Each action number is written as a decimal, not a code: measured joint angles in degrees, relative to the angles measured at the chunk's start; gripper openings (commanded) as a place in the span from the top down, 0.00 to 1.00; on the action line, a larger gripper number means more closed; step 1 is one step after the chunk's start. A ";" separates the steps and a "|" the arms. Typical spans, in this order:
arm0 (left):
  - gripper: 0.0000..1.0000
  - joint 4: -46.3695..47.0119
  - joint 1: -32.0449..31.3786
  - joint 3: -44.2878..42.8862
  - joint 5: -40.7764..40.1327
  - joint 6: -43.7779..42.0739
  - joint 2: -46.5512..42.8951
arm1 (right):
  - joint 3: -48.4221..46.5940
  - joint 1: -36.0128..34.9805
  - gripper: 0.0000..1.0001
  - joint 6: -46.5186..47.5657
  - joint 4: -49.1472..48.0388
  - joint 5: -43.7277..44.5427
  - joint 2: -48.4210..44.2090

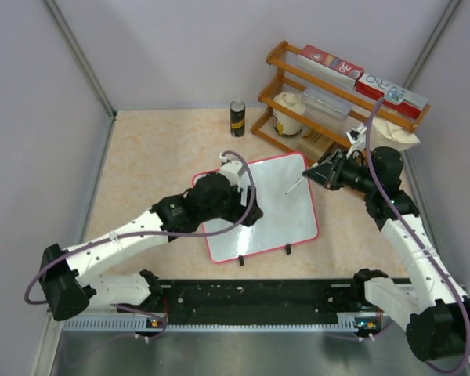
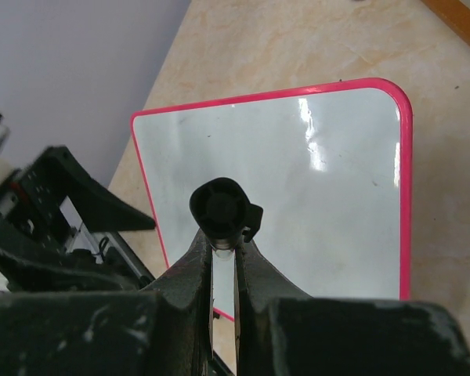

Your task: Write a sentence on the whiteboard

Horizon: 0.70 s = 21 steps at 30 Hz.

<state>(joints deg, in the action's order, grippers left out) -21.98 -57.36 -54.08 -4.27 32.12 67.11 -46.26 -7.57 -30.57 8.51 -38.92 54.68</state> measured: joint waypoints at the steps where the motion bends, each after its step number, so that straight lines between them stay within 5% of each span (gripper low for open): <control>1: 0.19 0.28 2.51 -1.22 1.75 -1.33 0.00 | 0.00 0.00 1.00 0.17 0.33 0.17 -0.15; 12: 0.16 -0.24 26.18 -8.81 15.85 -9.81 -4.87 | -1.51 0.00 1.00 1.92 3.52 1.57 -0.42; 21: 0.16 -0.87 50.60 0.02 32.09 -6.51 -12.92 | -1.55 0.00 1.00 2.56 4.28 1.84 -0.72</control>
<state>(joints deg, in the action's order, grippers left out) -22.85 -6.76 -54.06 27.81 25.61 54.19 -47.81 -7.57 -28.01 12.80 -37.08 53.95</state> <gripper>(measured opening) 0.841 0.055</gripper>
